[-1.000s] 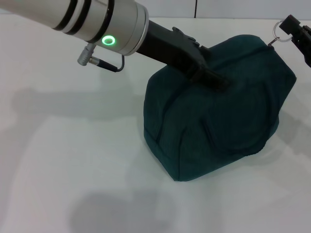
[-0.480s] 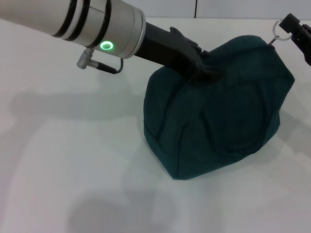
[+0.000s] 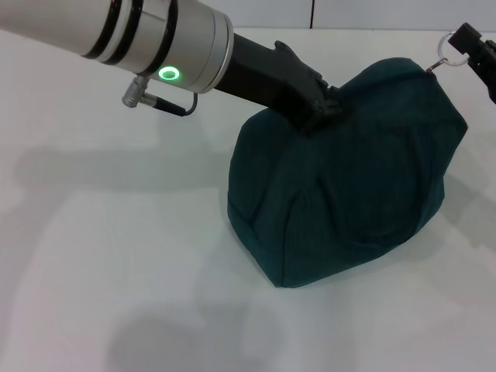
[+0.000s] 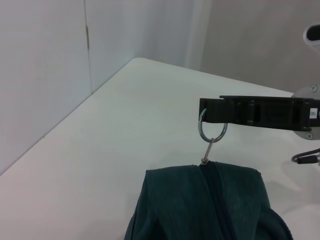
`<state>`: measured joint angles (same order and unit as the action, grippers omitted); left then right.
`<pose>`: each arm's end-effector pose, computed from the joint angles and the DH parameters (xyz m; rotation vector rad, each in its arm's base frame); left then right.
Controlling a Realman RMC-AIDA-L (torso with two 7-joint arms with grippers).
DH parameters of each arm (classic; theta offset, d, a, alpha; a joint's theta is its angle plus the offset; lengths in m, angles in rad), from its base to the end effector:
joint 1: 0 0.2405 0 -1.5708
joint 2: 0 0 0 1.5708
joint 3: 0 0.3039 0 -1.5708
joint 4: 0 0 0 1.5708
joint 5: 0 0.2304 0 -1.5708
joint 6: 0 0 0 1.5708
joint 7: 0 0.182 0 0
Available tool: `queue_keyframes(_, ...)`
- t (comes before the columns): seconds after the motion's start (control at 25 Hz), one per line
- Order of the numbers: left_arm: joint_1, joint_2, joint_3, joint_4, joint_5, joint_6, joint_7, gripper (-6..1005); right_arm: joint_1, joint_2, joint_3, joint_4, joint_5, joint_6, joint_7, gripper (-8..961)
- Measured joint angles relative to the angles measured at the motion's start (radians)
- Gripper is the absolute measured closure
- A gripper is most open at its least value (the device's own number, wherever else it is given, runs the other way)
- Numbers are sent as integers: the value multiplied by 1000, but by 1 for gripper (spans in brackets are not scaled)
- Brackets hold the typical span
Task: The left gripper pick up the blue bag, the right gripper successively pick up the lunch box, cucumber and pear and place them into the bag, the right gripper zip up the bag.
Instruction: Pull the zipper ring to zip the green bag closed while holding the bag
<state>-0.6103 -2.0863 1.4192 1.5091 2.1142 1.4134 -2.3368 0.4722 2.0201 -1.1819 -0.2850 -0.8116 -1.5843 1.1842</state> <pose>-0.0917 0.3973 -0.0620 -2.8860 -0.4129 -0.2012 0.2705 0.3858 -0.0183 -2.1054 0.7235 1.5381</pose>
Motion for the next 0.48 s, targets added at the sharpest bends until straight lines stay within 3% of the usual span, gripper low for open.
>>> queue_keyframes(0.48,12,2,-27,0,-64,4,55,915,-16,-5,20,92,47,55,0,935)
